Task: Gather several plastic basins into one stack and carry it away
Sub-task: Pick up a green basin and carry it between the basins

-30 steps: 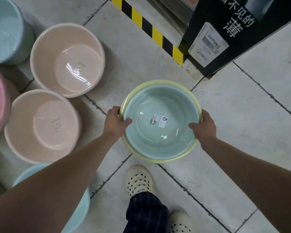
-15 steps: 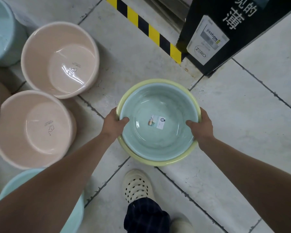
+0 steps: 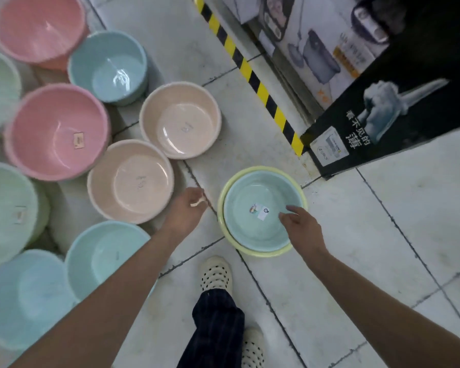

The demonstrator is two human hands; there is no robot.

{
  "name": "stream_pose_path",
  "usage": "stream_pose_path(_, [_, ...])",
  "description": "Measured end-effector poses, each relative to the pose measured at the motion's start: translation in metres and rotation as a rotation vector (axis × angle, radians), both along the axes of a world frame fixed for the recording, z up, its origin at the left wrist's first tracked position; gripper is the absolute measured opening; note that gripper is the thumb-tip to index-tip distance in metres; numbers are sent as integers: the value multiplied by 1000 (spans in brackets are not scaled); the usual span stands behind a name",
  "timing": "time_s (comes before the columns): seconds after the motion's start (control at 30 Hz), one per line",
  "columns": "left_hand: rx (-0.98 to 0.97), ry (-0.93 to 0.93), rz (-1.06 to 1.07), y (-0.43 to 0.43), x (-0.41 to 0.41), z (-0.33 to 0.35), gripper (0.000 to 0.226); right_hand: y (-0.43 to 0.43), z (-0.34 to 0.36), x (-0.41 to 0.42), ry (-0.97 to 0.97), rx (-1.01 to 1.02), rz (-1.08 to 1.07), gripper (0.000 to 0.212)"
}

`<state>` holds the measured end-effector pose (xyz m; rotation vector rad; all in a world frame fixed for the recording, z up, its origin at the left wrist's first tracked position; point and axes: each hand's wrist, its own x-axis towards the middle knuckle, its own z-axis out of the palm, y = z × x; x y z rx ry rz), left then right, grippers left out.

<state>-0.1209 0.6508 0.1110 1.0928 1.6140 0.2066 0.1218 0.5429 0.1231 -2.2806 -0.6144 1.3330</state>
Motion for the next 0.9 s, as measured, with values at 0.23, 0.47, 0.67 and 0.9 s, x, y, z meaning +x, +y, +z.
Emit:
stream_pose_path(0.23, [-10,-74,255,-67,-113,150,19,12,138,-133,109,48,340,49])
stream_pose_path(0.47, [-49,-53,684,-144,-239,217,17,-13,205,-235,48,-15,617,45])
stream_pose_path(0.67, [-98,-30,874,-201,-330,220,12,-14,208,-313,-4,-73,813,46])
stream_pose_path(0.9, [-247,-28,997,-239,-391,162,19,3,163,-386,-94,-142,862,47])
